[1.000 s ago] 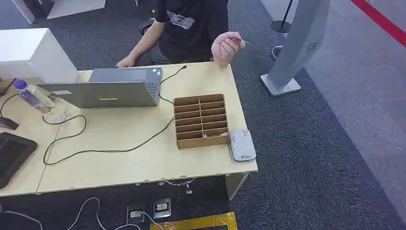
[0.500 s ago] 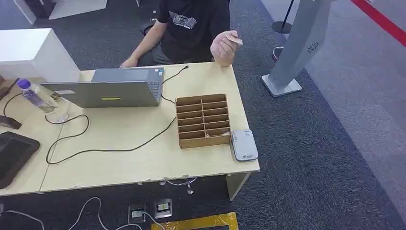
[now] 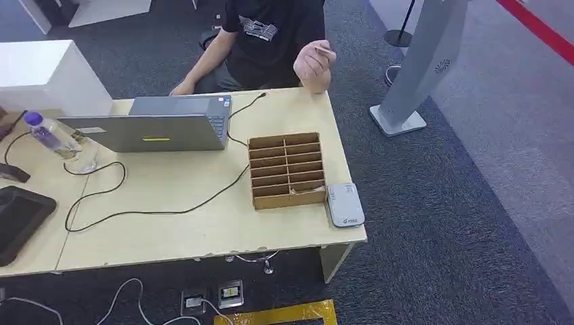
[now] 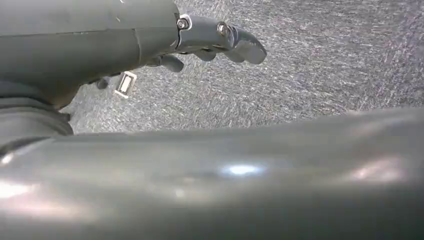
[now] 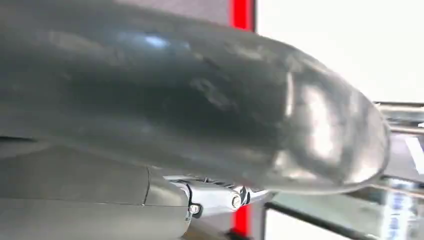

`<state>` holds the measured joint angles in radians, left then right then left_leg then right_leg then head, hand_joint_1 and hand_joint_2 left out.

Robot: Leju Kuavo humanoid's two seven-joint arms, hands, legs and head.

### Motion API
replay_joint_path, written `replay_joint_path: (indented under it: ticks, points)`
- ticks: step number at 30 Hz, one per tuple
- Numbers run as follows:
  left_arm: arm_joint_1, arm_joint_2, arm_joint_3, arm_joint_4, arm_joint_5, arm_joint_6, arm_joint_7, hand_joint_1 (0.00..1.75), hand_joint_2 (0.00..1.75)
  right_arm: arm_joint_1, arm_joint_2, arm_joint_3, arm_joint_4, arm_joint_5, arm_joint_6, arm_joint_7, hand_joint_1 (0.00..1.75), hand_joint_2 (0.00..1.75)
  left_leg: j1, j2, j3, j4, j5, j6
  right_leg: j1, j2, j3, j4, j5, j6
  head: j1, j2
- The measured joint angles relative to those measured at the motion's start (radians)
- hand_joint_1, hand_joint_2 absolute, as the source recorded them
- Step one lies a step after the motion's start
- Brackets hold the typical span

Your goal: Pass the card to the sensor for recognition and then transmit it.

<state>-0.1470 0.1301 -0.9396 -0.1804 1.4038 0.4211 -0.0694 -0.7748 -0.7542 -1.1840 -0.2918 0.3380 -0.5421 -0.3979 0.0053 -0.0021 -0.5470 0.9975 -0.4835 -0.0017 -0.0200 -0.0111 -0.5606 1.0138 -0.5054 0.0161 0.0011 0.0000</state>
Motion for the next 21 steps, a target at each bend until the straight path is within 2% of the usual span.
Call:
replay_joint_path:
  ticks: [3, 8, 12, 17, 21]
  points:
    - [0.000, -0.002, 0.007, 0.000, 0.020, -0.002, 0.000, 0.00, 0.00, -0.074, -0.028, 0.095, -0.003, -0.022, 0.024, -0.012, 0.00, 0.00, 0.000, 0.000, -0.002, 0.000, 0.000, 0.000, 0.000, 0.000, 0.000, 0.000, 0.000, 0.000, 0.000, 0.000]
    - [-0.005, 0.002, 0.053, 0.000, 0.137, 0.002, 0.030, 0.00, 0.00, -0.196, -0.033, 0.260, -0.023, -0.070, 0.082, -0.005, 0.00, 0.00, 0.000, 0.000, 0.000, 0.000, 0.000, 0.000, 0.000, 0.000, 0.000, 0.000, 0.000, 0.000, 0.000, 0.000]
    - [-0.005, 0.010, 0.077, 0.000, 0.145, 0.003, 0.042, 0.00, 0.00, -0.260, -0.032, 0.394, -0.043, -0.100, 0.096, 0.007, 0.00, 0.00, 0.001, -0.002, 0.000, 0.000, 0.001, 0.001, 0.001, -0.003, 0.000, 0.000, 0.000, 0.000, 0.000, 0.000]
    - [-0.005, 0.011, 0.104, 0.000, 0.137, 0.002, 0.047, 0.00, 0.00, -0.292, -0.031, 0.514, -0.060, -0.142, 0.116, 0.002, 0.00, 0.00, 0.001, -0.003, -0.002, 0.000, 0.001, 0.001, 0.001, -0.004, 0.000, 0.000, 0.000, 0.000, 0.000, 0.000]
    - [-0.006, 0.016, 0.111, 0.000, 0.110, -0.011, 0.058, 0.00, 0.00, -0.322, -0.016, 0.654, -0.097, -0.185, 0.147, 0.022, 0.00, 0.00, 0.001, -0.003, -0.002, 0.000, 0.001, 0.001, 0.001, -0.004, 0.000, 0.000, 0.000, 0.000, 0.000, 0.000]
